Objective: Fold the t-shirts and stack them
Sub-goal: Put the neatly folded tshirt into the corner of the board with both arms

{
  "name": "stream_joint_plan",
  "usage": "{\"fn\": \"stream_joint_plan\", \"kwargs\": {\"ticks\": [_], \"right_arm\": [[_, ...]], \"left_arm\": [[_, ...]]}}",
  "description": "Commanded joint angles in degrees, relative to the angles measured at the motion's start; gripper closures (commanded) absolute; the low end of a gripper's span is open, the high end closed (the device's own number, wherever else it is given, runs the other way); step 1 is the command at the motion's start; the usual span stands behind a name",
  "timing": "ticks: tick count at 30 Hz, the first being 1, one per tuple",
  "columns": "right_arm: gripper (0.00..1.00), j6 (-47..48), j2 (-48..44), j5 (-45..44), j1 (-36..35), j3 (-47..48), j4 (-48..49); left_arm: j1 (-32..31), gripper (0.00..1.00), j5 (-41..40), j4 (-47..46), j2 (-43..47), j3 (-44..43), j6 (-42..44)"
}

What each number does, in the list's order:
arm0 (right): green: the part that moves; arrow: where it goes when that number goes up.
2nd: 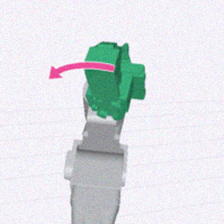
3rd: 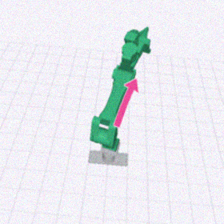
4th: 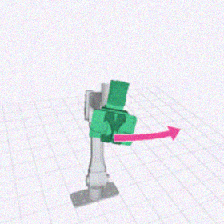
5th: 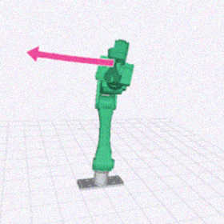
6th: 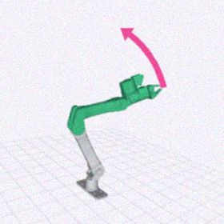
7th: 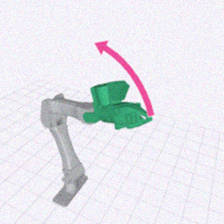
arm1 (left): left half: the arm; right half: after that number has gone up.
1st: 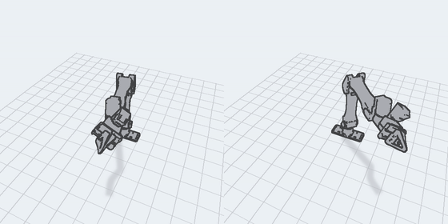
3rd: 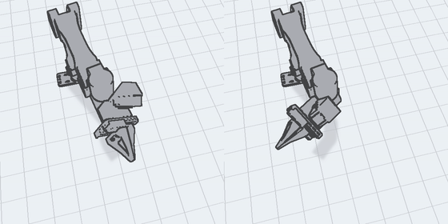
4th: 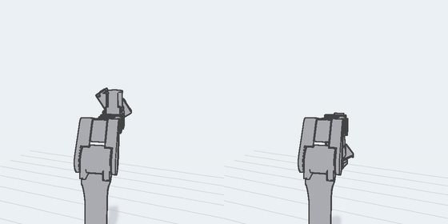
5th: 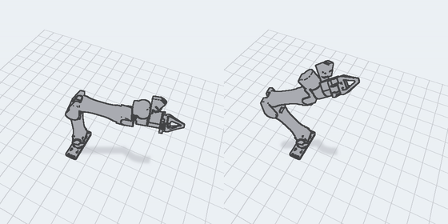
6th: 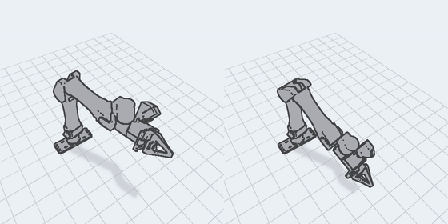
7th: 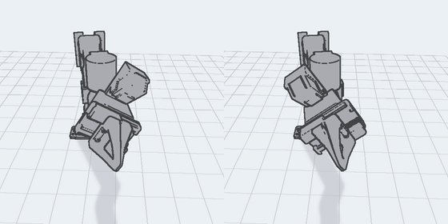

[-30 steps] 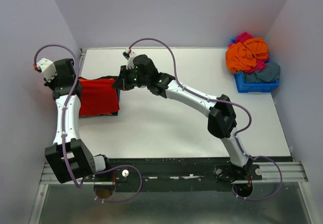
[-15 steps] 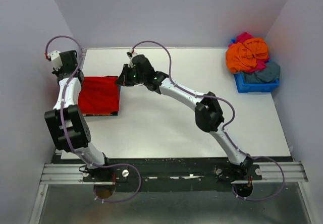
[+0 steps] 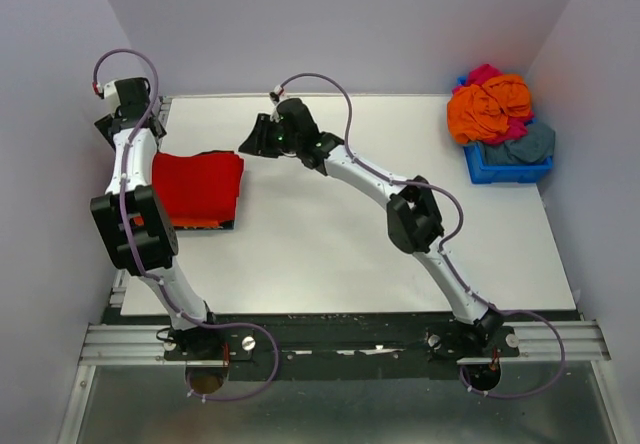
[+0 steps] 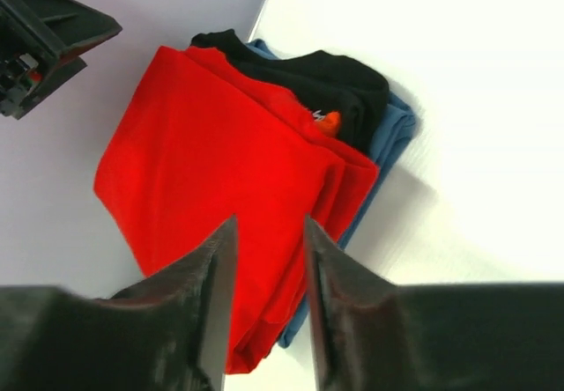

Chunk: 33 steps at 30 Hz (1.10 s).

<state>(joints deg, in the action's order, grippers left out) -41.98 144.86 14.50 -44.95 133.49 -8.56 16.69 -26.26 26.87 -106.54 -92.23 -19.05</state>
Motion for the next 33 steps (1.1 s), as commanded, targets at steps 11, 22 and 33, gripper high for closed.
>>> {"fn": "stream_joint_plan", "kwargs": {"ticks": [11,22,33], "right_arm": [[0.99,-4.2,-2.7,7.7,-8.4,-8.6,9.6],[0.99,-10.2,0.3,7.4,-8.6,-15.3,13.5],[0.99,-10.5,-0.6,5.6,-8.6,-18.8,11.2]], "left_arm": [[5.3,1.0,11.1,5.8,13.0,12.7,-10.7],[6.3,1.0,9.2,2.6,6.9,18.3,-8.5],[6.3,1.0,3.5,1.7,6.9,21.0,-8.0]]}}
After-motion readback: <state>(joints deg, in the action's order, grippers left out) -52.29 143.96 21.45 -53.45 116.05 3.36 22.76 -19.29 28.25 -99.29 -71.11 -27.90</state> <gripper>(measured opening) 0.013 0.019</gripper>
